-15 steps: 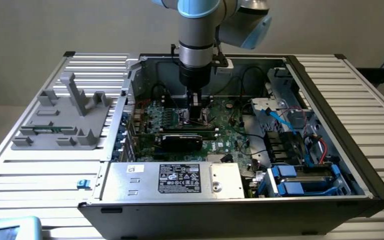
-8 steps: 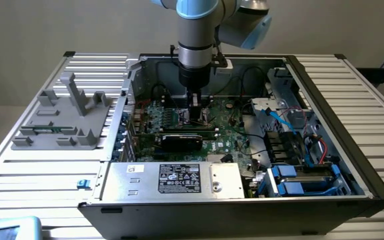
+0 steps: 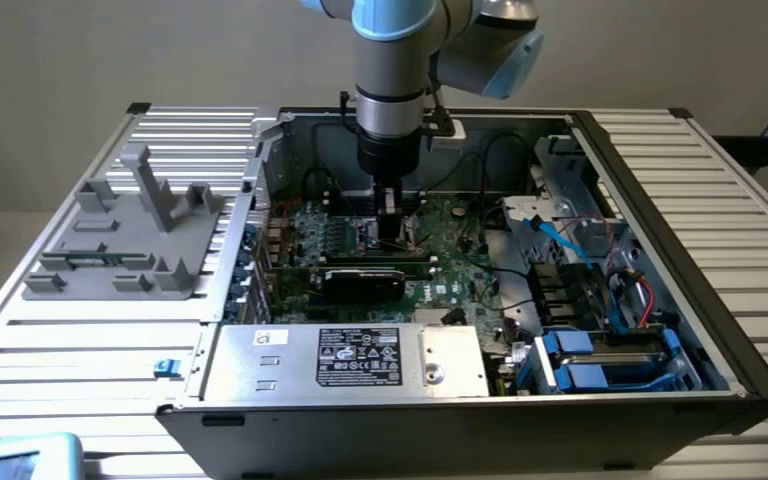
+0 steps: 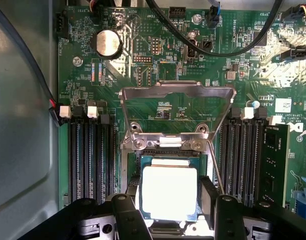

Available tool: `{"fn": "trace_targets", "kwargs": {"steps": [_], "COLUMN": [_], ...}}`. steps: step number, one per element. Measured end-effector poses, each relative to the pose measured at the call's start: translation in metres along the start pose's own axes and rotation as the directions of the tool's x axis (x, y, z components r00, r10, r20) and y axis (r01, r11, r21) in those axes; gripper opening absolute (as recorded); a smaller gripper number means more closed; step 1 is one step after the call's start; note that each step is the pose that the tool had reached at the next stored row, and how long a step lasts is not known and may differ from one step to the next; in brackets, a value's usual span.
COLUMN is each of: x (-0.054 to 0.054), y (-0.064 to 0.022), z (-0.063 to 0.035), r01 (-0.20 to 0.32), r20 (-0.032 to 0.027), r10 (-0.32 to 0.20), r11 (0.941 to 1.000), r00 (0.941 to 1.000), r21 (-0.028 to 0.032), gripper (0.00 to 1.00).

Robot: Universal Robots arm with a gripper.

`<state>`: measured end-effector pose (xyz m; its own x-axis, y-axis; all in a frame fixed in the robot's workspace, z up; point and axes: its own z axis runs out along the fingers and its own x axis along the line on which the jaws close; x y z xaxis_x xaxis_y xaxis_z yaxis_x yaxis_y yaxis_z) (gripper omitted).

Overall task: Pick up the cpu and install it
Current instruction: 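Place the cpu into insertion slot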

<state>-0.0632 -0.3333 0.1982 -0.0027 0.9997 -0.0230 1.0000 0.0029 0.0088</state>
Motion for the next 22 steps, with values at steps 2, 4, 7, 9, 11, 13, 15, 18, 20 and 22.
{"fn": "trace_targets", "kwargs": {"steps": [2,4,7,9,11,13,15,18,20,22], "x": [0.0,0.0,-0.0001,-0.0001,-0.0001,-0.0001,-0.0001,-0.0003,-0.0005,-0.0007], "y": [0.0,0.0,0.0,0.0,0.0,-0.0001,-0.0005,-0.0008,-0.0008,-0.0008], "z": [0.0,0.0,0.0006,0.0009,0.0011,0.0013,0.0014,0.0014,0.0015,0.0016], "r01": [0.0,-0.001,-0.001,-0.001,-0.001,-0.001,0.0,0.0,-0.001,-0.001], "r20": [-0.0003,-0.0004,-0.0005,-0.0009,-0.0024,-0.0031,-0.003,-0.0047,-0.0075,-0.0092], "r10": [0.0,0.001,0.001,0.001,0.001,0.001,0.0,0.0,0.001,0.001], "r11": [1.0,1.0,1.0,1.0,1.0,1.0,1.0,1.0,1.0,1.0], "r00": [1.0,1.0,1.0,1.0,1.0,1.0,1.0,1.0,1.0,1.0], "r21": [0.0001,0.0001,0.0,0.0001,0.0001,-0.0001,0.0,0.0002,0.0002,0.0001], "gripper": [0.56,0.56,0.56,0.56,0.56,0.56,0.56,0.56,0.56,0.56]}}
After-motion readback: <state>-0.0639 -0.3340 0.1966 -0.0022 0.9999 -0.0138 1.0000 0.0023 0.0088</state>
